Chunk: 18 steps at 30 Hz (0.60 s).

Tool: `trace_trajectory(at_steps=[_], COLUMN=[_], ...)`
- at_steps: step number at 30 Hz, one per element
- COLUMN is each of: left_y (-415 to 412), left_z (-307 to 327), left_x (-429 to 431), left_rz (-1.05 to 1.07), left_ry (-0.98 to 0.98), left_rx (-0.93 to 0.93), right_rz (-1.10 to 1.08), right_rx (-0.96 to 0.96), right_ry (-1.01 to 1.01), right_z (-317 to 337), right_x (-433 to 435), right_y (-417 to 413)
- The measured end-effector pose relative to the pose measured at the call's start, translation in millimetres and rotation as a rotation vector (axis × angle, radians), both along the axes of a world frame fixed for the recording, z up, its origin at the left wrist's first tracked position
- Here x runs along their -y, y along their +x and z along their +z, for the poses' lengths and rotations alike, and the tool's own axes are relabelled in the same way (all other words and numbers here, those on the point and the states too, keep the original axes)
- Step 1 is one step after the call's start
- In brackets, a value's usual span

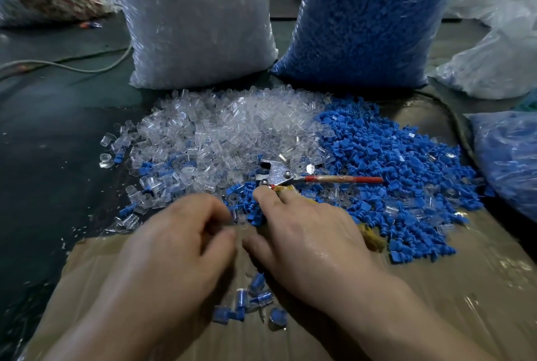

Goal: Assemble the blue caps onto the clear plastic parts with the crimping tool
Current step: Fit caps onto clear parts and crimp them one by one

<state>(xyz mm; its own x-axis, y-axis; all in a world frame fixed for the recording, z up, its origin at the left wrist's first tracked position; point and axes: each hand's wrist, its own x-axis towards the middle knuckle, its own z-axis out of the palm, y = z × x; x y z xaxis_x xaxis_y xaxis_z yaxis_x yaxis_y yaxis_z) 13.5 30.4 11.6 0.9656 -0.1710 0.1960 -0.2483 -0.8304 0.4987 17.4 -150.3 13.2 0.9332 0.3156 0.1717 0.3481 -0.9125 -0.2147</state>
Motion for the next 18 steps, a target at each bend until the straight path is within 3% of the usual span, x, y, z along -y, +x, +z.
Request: trace_trajectory(at_steps=[2, 6, 18], left_y=[6.3, 4.6, 4.4], left_z=[-5.1, -4.7, -8.1], left_x=[-3.7, 6.5, 10.8], left_rz=[0.171, 0.095, -0.039], left_ry=[0.066, 0.244, 0.07], left_rx=[0.011, -0.023, -0.04], right_rz=[0.004, 0.024, 0.072], right_rx=[-0.005, -0.052, -0.039], right_ry=[-0.036, -0.042, -0.039], right_z=[1.5, 3.8, 6.0], right_x=[-1.7, -0.5, -2.1], right_y=[1.8, 2.1, 4.4])
